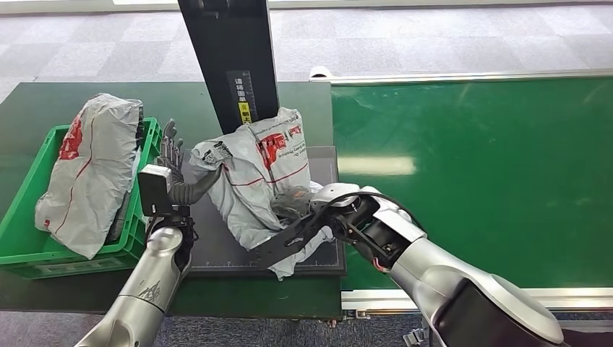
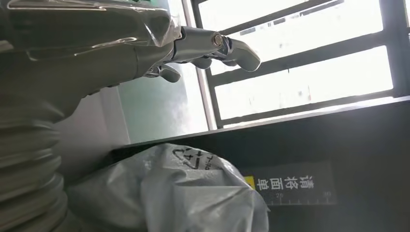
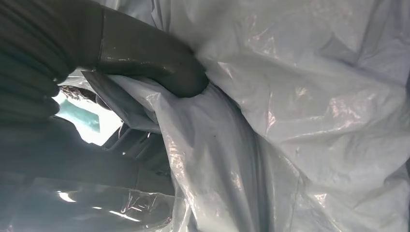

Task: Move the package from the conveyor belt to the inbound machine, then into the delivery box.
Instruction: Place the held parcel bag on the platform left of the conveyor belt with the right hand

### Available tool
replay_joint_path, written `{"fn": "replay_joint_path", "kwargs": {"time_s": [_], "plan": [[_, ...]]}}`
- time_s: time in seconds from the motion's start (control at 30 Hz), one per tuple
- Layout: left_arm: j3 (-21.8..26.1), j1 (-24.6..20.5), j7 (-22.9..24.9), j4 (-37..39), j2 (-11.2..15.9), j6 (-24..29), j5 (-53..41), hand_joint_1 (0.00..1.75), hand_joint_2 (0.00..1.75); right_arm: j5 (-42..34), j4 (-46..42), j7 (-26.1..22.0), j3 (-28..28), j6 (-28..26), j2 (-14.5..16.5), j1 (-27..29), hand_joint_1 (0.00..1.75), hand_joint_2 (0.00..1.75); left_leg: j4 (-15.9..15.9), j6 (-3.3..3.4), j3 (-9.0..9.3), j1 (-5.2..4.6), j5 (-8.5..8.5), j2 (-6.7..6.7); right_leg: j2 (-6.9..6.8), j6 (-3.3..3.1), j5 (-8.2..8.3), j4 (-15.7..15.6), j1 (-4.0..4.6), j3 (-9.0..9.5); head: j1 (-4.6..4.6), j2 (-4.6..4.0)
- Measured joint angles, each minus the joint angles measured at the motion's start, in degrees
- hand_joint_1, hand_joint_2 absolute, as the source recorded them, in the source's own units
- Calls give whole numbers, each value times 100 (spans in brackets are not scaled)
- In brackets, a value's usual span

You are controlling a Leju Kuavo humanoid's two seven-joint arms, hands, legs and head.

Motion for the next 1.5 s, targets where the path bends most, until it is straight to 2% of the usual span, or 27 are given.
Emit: {"fn": "replay_joint_path", "kwargs": {"time_s": [0.3,0.43,0.53,0.6,0.67,0.77,0.83,0.87,0.93,0.97,1.0,1.07,1.17,1.27,1.4,1.5], "plan": [[33,-9,4,-86,9,77,-26,0,175,-37,0,27,135,3,-56,-19,175,175,0,0,0,0,0,0,0,0,0,0,0,0,1,-1],[139,1,-100,-280,17,946,-238,0,175,-150,0,45,159,-14,-88,-38,175,175,0,0,-1,1,0,0,1,0,0,0,0,0,0,0],[376,87,-130,-819,56,1803,-461,0,175,-290,0,34,201,-45,-161,-57,174,175,0,0,-1,2,0,0,1,0,0,0,1,0,1,-1],[600,216,-136,-1348,71,2252,-628,0,175,-406,0,4,233,-124,-218,-54,156,175,0,0,-2,2,0,1,1,0,0,0,1,-1,1,-1],[845,367,-138,-1857,46,2393,-682,0,175,-516,0,-52,250,-230,-251,-53,145,175,-1,0,-2,2,-1,1,1,0,-1,0,1,-1,1,0],[1146,549,-138,-2429,-39,2398,-690,0,175,-675,0,-209,259,-308,-260,-54,170,175,-1,0,-3,2,-1,0,1,0,-2,0,1,-1,1,0],[1305,626,-138,-2720,-121,2398,-728,0,175,-775,-9,-379,258,-344,-260,-54,174,175,-1,0,-3,2,-1,0,0,0,-1,0,1,0,1,0],[1389,661,-138,-2873,-175,2398,-756,0,175,-826,-21,-484,257,-375,-260,-54,163,175,-1,0,-3,2,-1,0,0,0,-1,0,1,1,2,0],[1577,738,-138,-3221,-300,2398,-835,0,175,-934,-57,-705,250,-453,-259,-52,90,175,-1,0,-3,2,-1,0,1,-1,-1,0,0,2,1,0],[1672,776,-138,-3402,-368,2398,-879,0,175,-985,-80,-794,243,-494,-258,-49,47,175,-1,0,-2,1,-1,0,1,-1,-1,0,0,2,1,0],[1763,811,-138,-3579,-432,2398,-916,0,175,-1031,-104,-861,235,-533,-255,-45,14,175,0,0,-2,1,-1,1,1,-1,-1,0,0,1,1,0],[1932,878,-139,-3934,-562,2398,-946,0,175,-1098,-158,-946,219,-613,-245,-36,0,175,0,0,-3,2,-1,0,0,-1,-1,0,1,1,1,0],[2054,988,-138,-4374,-681,2398,-843,0,175,-1132,-239,-1064,209,-777,-234,-18,0,175,-1,0,-3,2,-1,0,0,-1,-1,0,1,1,1,0],[1983,1103,-138,-4581,-688,2393,-690,0,175,-1131,-320,-1293,178,-1048,-235,2,0,175,-1,0,-2,2,-1,-1,0,-1,-1,0,1,1,1,-1],[1769,1189,-138,-4580,-632,2218,-670,0,175,-1076,-394,-1475,116,-1449,-240,22,0,175,-1,0,1,1,-1,-1,0,-1,-1,-1,1,1,1,0],[1430,1162,-120,-4144,-472,1859,-840,0,175,-1267,-417,-1528,48,-1752,-241,46,0,175,1,0,6,-2,0,-7,-4,-1,-1,-2,0,4,1,-1]]}}
